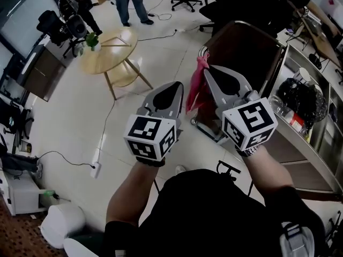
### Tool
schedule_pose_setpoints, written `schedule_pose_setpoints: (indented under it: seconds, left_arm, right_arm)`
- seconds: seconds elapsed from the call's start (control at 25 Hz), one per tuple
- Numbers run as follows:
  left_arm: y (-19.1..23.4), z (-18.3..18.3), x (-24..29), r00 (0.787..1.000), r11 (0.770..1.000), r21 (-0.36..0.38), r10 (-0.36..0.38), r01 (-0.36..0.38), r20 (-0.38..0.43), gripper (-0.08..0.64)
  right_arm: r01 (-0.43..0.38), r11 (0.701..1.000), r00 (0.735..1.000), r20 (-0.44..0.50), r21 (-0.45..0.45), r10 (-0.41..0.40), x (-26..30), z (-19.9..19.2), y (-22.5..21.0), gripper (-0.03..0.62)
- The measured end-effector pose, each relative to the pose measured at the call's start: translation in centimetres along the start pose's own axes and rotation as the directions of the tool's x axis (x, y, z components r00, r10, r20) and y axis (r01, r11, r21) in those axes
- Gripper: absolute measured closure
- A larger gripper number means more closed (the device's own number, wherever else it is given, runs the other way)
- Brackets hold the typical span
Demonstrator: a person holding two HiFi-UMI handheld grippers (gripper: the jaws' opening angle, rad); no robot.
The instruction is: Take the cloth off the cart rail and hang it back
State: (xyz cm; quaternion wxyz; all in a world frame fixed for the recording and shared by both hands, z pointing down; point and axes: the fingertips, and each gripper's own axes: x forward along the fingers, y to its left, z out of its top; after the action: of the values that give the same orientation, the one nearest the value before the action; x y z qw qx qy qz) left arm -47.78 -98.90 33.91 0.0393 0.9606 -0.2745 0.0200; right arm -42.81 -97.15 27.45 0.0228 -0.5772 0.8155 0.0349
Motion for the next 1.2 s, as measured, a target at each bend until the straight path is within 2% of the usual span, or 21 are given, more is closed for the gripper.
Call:
schedule_pose_setpoints:
  seconds: [0.32,0.48,0.84,1.0,1.2]
  left_arm:
    - [5.1,2.1,-1.2,0.997,0.997,-0.017,-0.078,0.078,0.018,0.557]
    - [6.9,2.6,-0.7,0.994,0.994,-0.030,-0.106,0.107,0.022,0.557]
    - [7.9,3.1,4.4,0.984,0.983,-0.034,-0.181,0.180,-0.006,0.557]
    - [8.6,3.9,7.1,0.980,0.979,-0.038,-0.199,0.199,-0.009,0.557]
    - [8.9,3.4,10.7,0.976,0.975,-0.051,-0.217,0.215,-0.034,0.557]
  right_arm:
    - [0.085,0.996,0.996,-0.024,-0.019,-0.085,5.0,1.5,2.0,0.584]
    - [0.128,0.992,0.991,-0.035,-0.022,-0.128,6.7,2.0,1.4,0.584]
    - [0.250,0.968,0.966,-0.067,0.002,-0.249,8.0,1.3,-4.9,0.584]
    - [0.281,0.960,0.956,-0.093,0.006,-0.279,9.1,0.7,-7.6,0.584]
    - [0.308,0.951,0.944,-0.134,0.022,-0.303,10.2,-1.0,-11.4,0.584]
